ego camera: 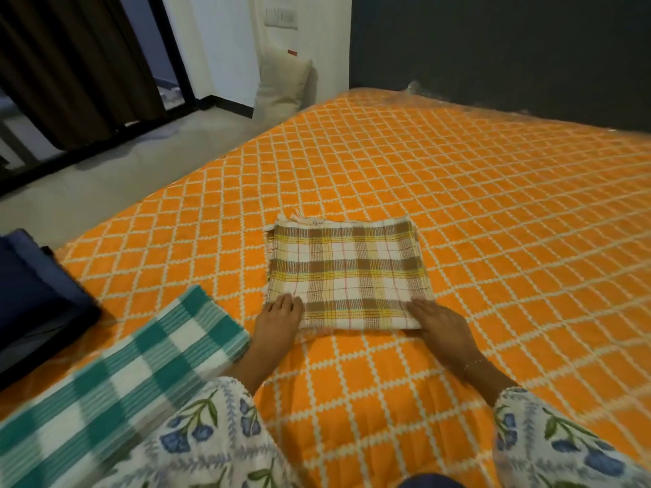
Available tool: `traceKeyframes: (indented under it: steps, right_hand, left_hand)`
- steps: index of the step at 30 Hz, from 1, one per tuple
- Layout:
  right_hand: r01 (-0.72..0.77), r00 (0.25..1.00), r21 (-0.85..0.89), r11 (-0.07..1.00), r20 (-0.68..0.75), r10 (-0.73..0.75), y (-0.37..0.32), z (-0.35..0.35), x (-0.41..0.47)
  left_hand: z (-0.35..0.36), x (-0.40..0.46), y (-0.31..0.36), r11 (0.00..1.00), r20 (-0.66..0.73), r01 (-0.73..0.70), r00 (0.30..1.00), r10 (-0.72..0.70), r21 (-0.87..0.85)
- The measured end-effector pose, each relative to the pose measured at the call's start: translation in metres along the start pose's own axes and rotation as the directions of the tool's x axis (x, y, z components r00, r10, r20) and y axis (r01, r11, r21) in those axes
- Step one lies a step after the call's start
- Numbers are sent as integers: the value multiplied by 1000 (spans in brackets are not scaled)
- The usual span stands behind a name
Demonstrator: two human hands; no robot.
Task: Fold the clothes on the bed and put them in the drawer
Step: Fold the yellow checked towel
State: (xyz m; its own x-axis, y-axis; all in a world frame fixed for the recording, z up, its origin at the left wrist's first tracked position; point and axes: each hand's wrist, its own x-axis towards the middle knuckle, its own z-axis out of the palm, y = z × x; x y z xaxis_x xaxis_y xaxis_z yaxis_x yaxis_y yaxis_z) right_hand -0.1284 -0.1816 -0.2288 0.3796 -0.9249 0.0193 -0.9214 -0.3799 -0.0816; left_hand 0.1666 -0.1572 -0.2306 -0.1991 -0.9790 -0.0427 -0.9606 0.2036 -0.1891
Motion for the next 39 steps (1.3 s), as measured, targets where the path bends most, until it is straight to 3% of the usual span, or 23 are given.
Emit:
traceKeyframes:
  steps: [3, 5, 6, 8, 10, 13, 16, 18, 19, 20, 22, 24, 25, 27, 30, 32, 35, 37, 39]
  right_hand:
    - [-144, 979, 135, 980, 164, 121, 7, -30, -23]
    - [-199, 925, 201, 959, 362, 116, 18, -46, -35]
    - [-242, 886, 283, 928, 454, 92, 23, -56, -42]
    - [-357, 839, 462, 812, 541, 62, 33, -80, -50]
    - [-482, 825, 595, 643, 555, 106, 41, -101, -50]
    - [-517, 856, 757, 401, 455, 245, 53, -112, -32]
    - [-510, 813, 841, 178, 404, 419, 61, -93, 0]
    - [-513, 749, 854, 88, 395, 532, 65, -74, 19]
    - [-501, 731, 860, 96, 361, 579, 63, -66, 25]
    - [-506, 722, 844, 181, 299, 623, 58, -59, 27]
    - [-541, 745, 658, 523, 87, 661, 45, -43, 26]
    - [-494, 837, 360, 791, -50, 546, 20, -23, 15]
    - [-443, 885, 250, 861, -32, 465, 5, -13, 8]
    - [-383, 924, 78, 921, 52, 380, -11, 13, -4]
    - [-461, 887, 42, 886, 46, 459, -13, 33, -21]
    - [-523, 852, 65, 850, 17, 524, -14, 37, -29]
    - [-570, 807, 166, 805, -73, 587, -19, 41, -34]
    - [-657, 709, 315, 685, -51, 704, -20, 26, -30]
    - [-766, 545, 446, 463, 68, 836, -6, 16, -20]
  left_hand:
    - [-16, -11, -4, 996, 123, -58, 990, 66, -65]
    - [-33, -24, -16, 936, 220, -73, 963, 156, -345]
    - [-40, -33, -22, 837, 223, -50, 954, 202, -545]
    - [-57, -50, -33, 468, 170, 69, 969, 178, -881]
    - [-65, -54, -35, 154, 146, 144, 989, 1, -978]
    - [-66, -33, -32, -30, 173, 171, 955, -241, -985]
    - [-65, 9, -27, -120, 228, 199, 921, -316, -973]
    - [-61, 40, -25, -136, 269, 235, 893, -361, -962]
    - [-58, 52, -22, -105, 274, 254, 879, -390, -962]
    - [-55, 58, -20, -25, 259, 275, 866, -428, -961]
    - [-42, 61, -11, 306, 148, 300, 889, -433, -904]
    - [-24, 50, 5, 671, 73, 243, 960, -271, -700]
    - [-15, 45, 11, 792, 66, 183, 982, -178, -582]
    - [-2, 41, 18, 900, 116, 118, 990, -76, -419]
    - [9, 40, 16, 879, 153, 185, 980, -130, -439]
    - [7, 38, 17, 768, 215, 341, 940, -265, -543]
    - [3, 41, 20, 572, 333, 570, 817, -471, -590]
    - [-4, 44, 17, 392, 461, 664, 736, -497, -637]
    - [-11, 48, 12, 175, 558, 668, 715, -422, -723]
